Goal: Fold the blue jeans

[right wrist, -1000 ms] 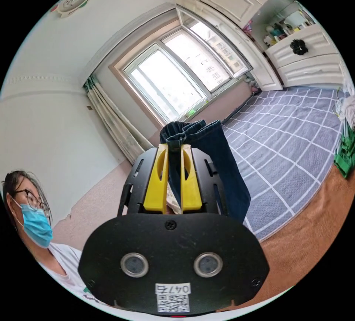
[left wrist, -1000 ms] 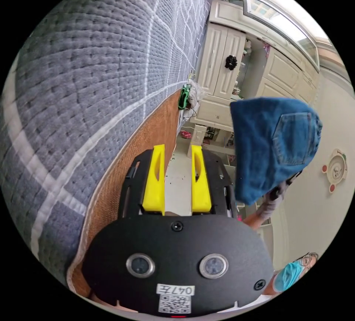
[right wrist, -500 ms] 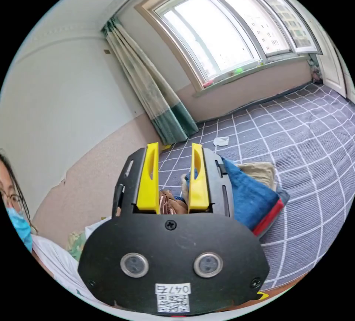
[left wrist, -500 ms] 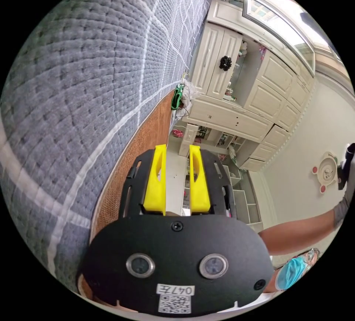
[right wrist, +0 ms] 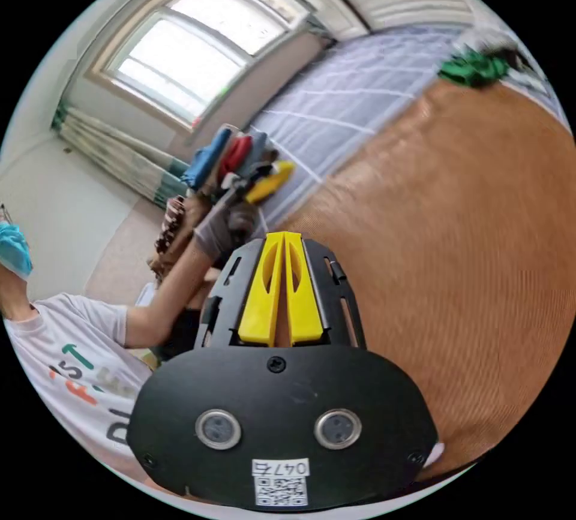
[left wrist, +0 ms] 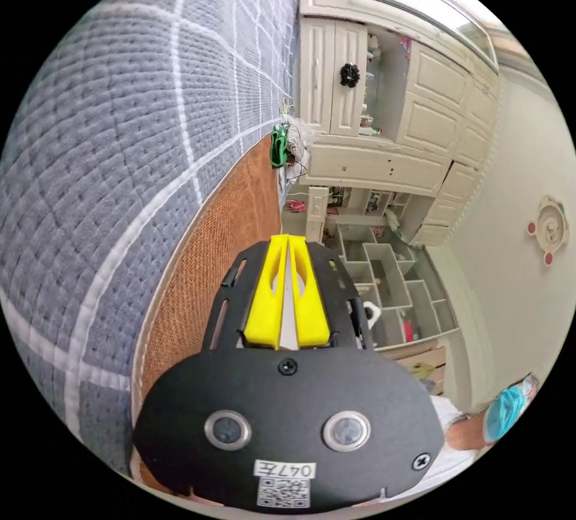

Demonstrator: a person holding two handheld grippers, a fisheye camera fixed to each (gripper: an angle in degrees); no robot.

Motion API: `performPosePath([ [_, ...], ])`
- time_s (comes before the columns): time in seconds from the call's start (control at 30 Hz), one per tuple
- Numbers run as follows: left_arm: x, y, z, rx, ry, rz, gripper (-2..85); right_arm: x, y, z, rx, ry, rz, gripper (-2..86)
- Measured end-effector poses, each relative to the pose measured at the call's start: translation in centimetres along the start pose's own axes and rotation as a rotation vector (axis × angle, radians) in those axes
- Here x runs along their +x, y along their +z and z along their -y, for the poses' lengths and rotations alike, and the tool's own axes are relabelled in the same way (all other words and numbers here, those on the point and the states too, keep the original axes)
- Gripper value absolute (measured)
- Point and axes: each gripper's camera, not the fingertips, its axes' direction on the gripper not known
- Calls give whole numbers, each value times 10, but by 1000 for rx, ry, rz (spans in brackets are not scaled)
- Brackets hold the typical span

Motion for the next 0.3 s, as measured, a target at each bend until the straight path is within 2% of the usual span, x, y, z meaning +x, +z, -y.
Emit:
performPosePath([
  [0.07,49,0,-6,-25,148,95,-9,34,-1,-74,-26,99,-21,-12],
  [0.2,180,3,-41,-42,532,400,-10,54,1,-141,7,163,22,-13],
  [0.3,242,-1,-63,-10,613,503,-10,48,6,-151,50,112,20,-12],
])
